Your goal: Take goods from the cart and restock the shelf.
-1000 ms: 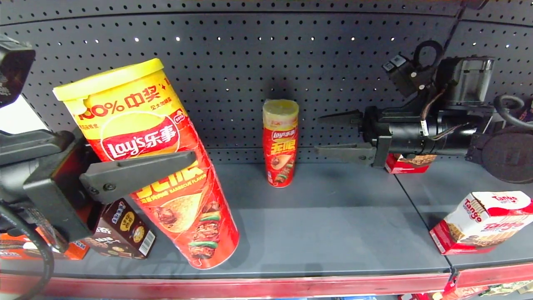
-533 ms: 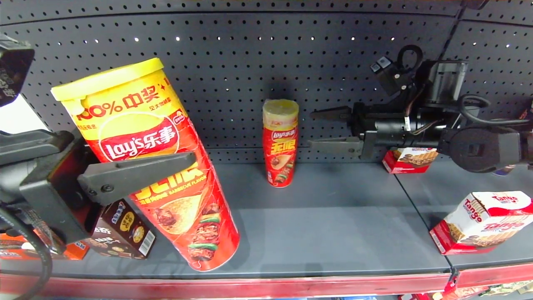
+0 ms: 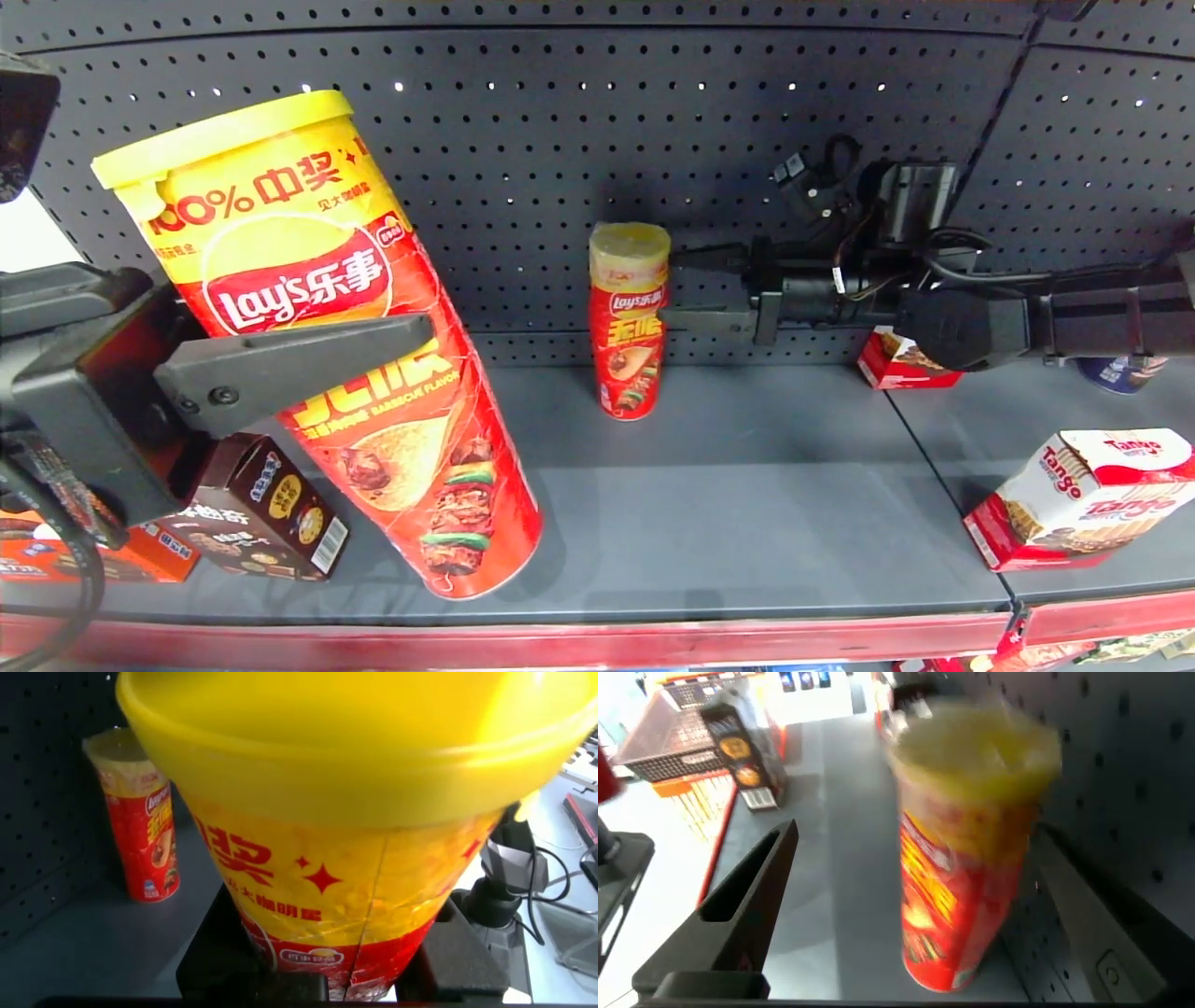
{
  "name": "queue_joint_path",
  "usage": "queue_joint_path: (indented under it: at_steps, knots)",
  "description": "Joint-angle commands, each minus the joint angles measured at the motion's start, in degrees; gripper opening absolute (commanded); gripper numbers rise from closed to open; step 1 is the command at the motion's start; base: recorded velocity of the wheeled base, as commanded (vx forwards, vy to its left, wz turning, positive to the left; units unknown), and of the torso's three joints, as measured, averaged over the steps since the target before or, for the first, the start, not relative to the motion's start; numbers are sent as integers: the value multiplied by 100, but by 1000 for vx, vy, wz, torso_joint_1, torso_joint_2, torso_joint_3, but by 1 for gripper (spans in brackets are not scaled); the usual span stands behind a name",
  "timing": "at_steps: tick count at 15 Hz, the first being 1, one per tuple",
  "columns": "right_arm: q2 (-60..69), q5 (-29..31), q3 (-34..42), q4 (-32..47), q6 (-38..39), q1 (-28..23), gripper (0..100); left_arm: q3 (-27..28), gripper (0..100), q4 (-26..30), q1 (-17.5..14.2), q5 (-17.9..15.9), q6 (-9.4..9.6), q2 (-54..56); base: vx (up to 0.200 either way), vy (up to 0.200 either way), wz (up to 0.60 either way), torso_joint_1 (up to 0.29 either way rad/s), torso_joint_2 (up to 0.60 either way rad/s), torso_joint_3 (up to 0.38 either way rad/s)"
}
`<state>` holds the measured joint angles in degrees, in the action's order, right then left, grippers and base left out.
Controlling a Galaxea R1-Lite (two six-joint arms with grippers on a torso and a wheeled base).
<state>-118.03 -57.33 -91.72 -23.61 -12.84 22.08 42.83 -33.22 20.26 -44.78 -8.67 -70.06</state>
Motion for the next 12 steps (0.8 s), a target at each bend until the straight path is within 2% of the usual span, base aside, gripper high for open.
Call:
queue_joint_path:
  at_steps: [1, 4, 12]
  knots:
    - [-185, 3, -39, -3, 0, -63, 100, -29, 0, 0, -5, 4, -3, -17, 0, 0, 0, 0, 0, 0]
    - [-282, 3, -21, -3, -8, -142, 100, -46, 0, 0, 4, 4, -3, -60, 0, 0, 0, 0, 0, 0]
    - [-537, 47, -12, -29, -8, 51, 100, -81, 0, 0, -31, 13, -3, -43, 0, 0, 0, 0, 0, 0]
